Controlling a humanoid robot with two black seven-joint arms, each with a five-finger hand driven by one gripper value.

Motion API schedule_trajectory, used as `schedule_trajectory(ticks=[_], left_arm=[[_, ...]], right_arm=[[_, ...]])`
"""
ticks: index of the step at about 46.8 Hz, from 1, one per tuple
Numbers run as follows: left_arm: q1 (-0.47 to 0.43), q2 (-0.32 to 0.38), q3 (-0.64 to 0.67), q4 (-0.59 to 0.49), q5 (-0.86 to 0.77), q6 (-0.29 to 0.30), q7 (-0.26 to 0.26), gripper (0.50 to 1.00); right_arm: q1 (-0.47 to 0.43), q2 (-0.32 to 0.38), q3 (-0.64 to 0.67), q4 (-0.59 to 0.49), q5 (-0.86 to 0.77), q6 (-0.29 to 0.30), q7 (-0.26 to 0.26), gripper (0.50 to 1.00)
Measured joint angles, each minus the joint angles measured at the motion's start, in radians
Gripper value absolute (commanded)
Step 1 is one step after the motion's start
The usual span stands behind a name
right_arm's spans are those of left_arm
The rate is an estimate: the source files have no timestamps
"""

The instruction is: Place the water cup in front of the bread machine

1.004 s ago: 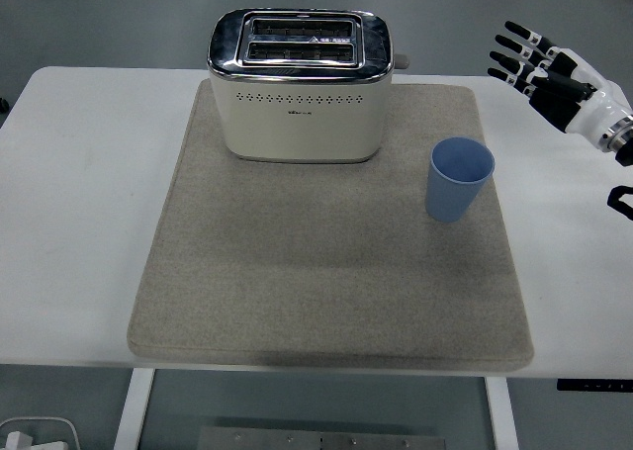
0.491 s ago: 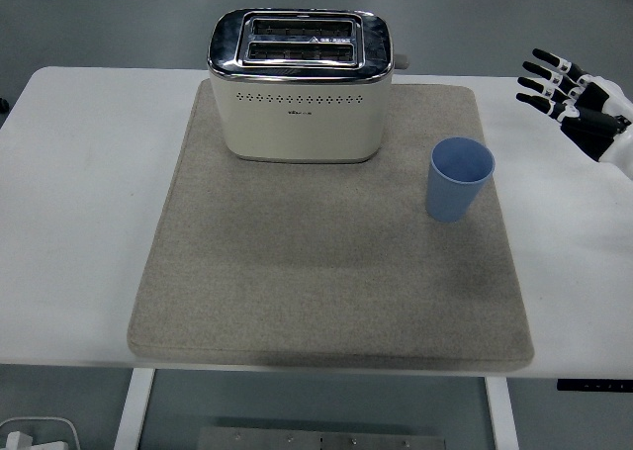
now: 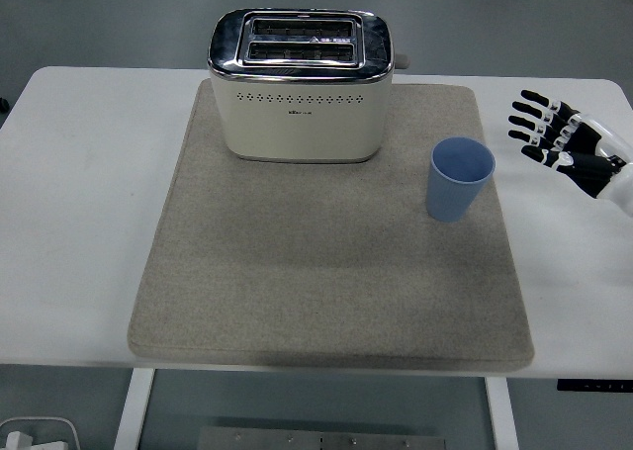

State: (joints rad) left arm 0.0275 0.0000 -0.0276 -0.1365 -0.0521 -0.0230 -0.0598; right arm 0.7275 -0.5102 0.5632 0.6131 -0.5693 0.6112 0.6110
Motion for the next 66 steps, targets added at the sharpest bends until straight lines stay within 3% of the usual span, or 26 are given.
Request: schedule_trajectory(ticks=[54,66], left_arm=[[0.0,0.0,0.0,0.0,0.0,0.0,0.0,1.0],[0.0,0.0,0.0,0.0,0.0,0.0,0.0,1.0]], right_arm=[[-0.051,0.06,-0.001,0.068,-0.09,0.0,0.0,0.928],[-0.057,0.09,0.004,0.068,-0.126,-0.036,0.0,0.928]])
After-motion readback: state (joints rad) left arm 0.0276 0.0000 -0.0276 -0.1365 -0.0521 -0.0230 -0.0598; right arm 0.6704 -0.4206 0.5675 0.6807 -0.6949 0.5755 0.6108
